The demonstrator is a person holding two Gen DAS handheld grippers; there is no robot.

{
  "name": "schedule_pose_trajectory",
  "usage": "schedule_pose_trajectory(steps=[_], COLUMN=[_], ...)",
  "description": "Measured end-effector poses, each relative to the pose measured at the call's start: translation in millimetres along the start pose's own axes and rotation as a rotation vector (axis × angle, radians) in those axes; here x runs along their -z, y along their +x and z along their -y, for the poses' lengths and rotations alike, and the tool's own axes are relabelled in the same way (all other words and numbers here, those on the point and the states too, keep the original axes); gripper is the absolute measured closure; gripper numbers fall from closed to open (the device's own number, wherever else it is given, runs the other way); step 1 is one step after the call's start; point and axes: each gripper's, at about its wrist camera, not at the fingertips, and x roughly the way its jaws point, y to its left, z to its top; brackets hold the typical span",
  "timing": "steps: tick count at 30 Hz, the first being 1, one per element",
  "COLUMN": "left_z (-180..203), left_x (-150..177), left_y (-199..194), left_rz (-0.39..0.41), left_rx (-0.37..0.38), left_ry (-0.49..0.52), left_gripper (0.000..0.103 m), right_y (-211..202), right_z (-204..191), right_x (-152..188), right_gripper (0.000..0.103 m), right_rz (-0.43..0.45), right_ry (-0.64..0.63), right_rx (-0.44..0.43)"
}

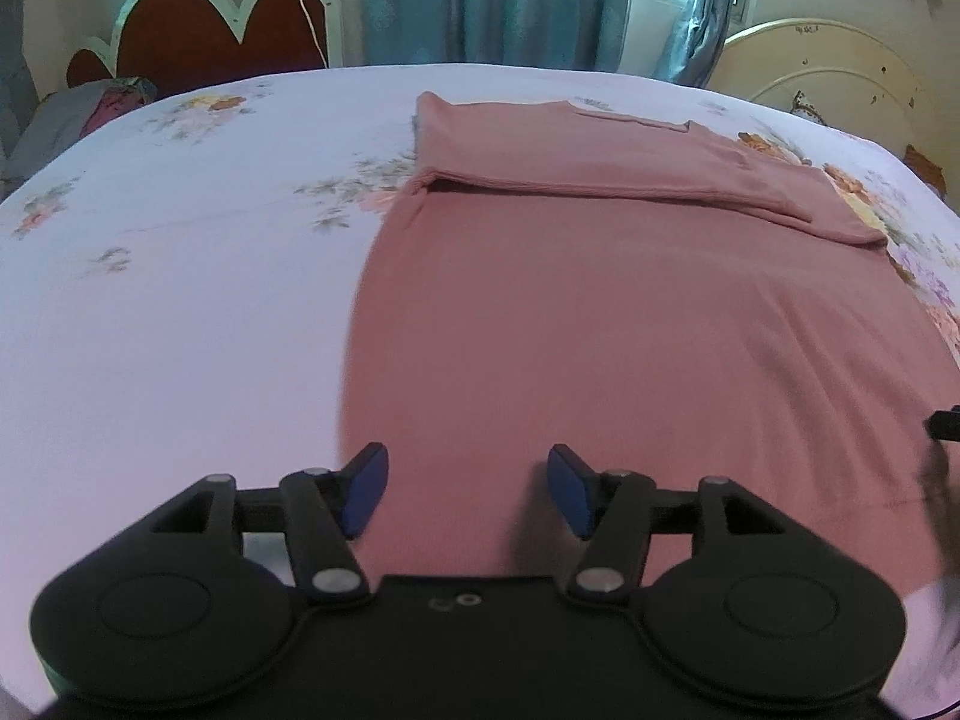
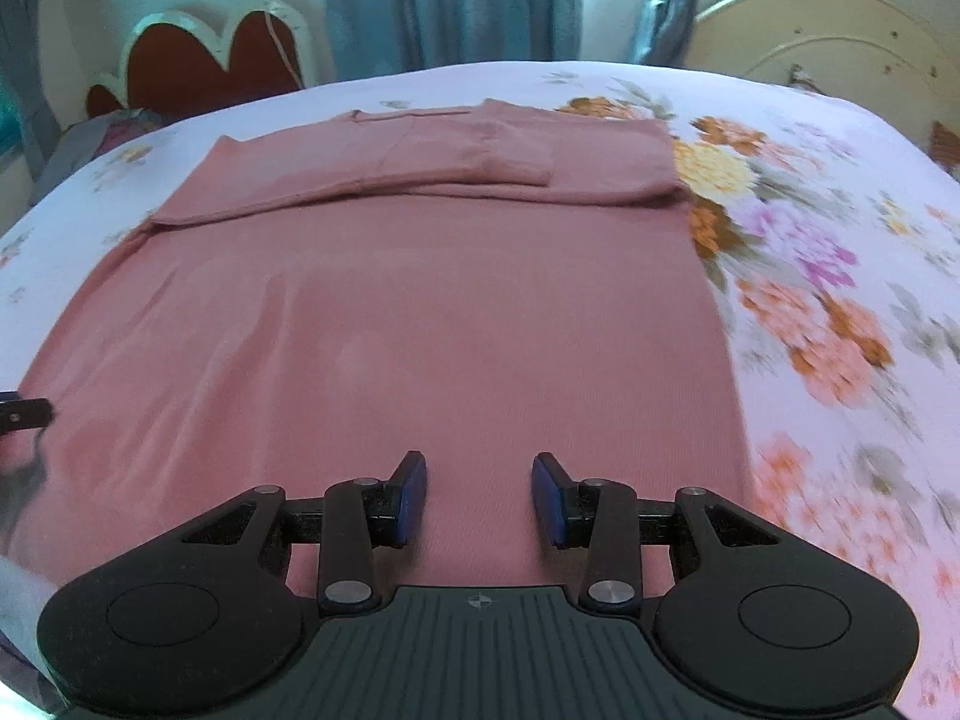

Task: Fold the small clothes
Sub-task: 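Move both open tools toward the ribbed hem of the pink sweater, then close the left tool on the ribbed hem while the right tool grasps it too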

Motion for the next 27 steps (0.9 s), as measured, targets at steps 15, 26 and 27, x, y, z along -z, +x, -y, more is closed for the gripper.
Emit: schedule_pose_trajectory(steps=[15,26,27], left_z=[-37,-30,-31], left_x=[33,42,42], left_y=[-15,-14,-13], left_rz=[-0.063,-0.113,-0.115], left_rx=[0.060,0.201,0.210], left_ry=[-0.125,-0.137,-0.141], left_gripper=[0.053,0.081,0.083], right_y=[-33,-38,-36], right_z=[22,51,54], right_x=[32,51,52], right_gripper=[0.023,0.044,0.047], right_rz=[0.017,-0.006,-0.013], right_ry=[0.060,0.240,0.255], right_rx=[0.133,0.140,0.129])
